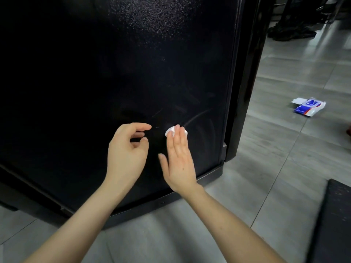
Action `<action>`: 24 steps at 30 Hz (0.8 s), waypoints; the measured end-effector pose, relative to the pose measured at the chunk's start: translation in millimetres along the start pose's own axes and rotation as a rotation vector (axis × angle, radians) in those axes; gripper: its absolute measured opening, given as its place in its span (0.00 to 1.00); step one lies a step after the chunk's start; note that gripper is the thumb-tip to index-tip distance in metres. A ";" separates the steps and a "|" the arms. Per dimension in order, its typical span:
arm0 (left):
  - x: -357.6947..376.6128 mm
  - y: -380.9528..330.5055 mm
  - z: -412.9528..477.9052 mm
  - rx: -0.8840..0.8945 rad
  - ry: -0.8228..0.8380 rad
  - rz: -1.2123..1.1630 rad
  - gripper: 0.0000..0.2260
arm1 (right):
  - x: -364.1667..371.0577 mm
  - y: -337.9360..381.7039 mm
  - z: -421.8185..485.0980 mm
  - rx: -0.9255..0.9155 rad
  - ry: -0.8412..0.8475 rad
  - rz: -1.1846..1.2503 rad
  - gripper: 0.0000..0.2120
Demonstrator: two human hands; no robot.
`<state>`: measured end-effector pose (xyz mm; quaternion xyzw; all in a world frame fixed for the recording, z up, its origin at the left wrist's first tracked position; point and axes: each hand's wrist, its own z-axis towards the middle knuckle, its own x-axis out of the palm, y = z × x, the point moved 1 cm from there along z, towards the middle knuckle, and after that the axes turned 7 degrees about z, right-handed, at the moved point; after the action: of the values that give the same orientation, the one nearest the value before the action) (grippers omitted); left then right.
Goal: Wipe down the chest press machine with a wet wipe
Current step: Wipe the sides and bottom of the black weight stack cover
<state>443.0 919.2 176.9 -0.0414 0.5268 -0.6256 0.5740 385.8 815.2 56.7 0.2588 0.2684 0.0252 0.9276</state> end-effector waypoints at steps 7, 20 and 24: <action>-7.1 17.8 -14.2 0.065 0.055 0.063 0.16 | -53.3 -17.4 81.0 0.358 -0.413 0.121 0.28; -16.2 23.7 -16.9 0.161 0.042 0.192 0.13 | -11.2 -59.0 -8.9 0.250 -0.134 0.005 0.24; -15.3 29.4 -19.6 0.164 0.062 0.237 0.13 | -6.4 -75.5 -9.4 1.120 -0.452 0.634 0.31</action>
<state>455.2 949.1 156.0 0.0874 0.4928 -0.5955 0.6285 368.5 753.2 15.8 0.7650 -0.0482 0.0984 0.6346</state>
